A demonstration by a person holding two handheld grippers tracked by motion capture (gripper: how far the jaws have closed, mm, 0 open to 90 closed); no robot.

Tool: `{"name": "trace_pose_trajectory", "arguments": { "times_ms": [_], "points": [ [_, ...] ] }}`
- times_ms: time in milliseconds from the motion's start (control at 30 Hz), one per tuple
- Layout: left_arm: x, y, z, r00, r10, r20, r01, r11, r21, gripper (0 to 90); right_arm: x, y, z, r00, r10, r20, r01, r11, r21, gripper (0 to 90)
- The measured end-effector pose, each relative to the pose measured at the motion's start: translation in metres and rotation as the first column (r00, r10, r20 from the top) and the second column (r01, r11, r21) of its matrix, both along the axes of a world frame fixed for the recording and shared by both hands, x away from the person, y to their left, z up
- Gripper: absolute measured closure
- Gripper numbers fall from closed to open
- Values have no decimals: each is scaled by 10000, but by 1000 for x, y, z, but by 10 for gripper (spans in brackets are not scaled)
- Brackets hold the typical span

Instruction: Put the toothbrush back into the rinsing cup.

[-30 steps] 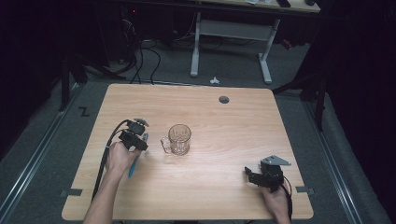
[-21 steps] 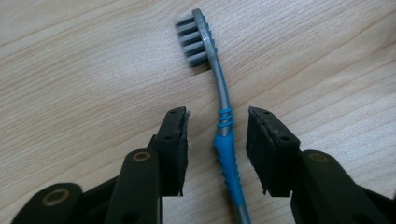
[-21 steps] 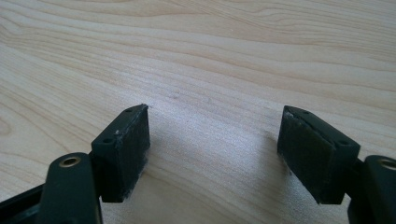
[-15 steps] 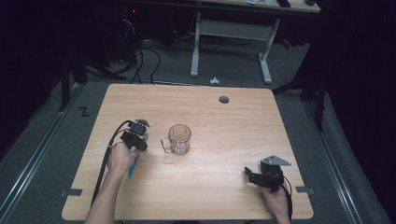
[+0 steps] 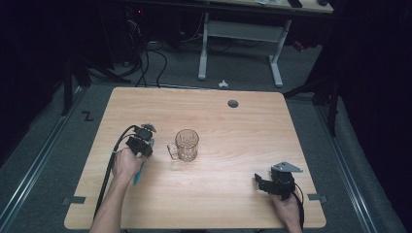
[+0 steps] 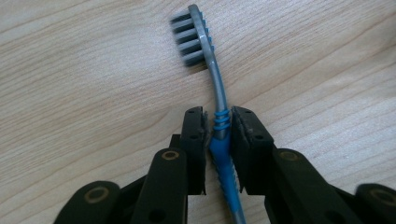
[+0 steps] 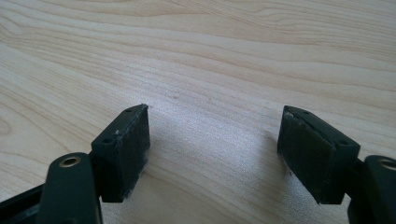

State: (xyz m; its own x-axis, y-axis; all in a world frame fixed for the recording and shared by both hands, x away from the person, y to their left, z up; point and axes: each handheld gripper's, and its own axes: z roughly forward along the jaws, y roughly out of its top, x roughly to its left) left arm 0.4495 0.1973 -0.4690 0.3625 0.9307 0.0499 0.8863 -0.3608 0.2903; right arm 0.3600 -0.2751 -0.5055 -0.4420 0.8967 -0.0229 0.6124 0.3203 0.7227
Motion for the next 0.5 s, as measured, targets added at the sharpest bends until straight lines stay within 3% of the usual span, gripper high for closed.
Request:
{"name": "trace_pose_trajectory", "arguments": {
  "times_ms": [100,500],
  "points": [
    [0,1,0,10000,22,-25,-23,9998,-175,780,0,0,0,10000,-1,1,1,10000,1,255],
    [0,1,0,10000,-80,5,81,9998,-196,797,0,0,0,10000,-3,-1,3,10000,3,255]
  ]
}}
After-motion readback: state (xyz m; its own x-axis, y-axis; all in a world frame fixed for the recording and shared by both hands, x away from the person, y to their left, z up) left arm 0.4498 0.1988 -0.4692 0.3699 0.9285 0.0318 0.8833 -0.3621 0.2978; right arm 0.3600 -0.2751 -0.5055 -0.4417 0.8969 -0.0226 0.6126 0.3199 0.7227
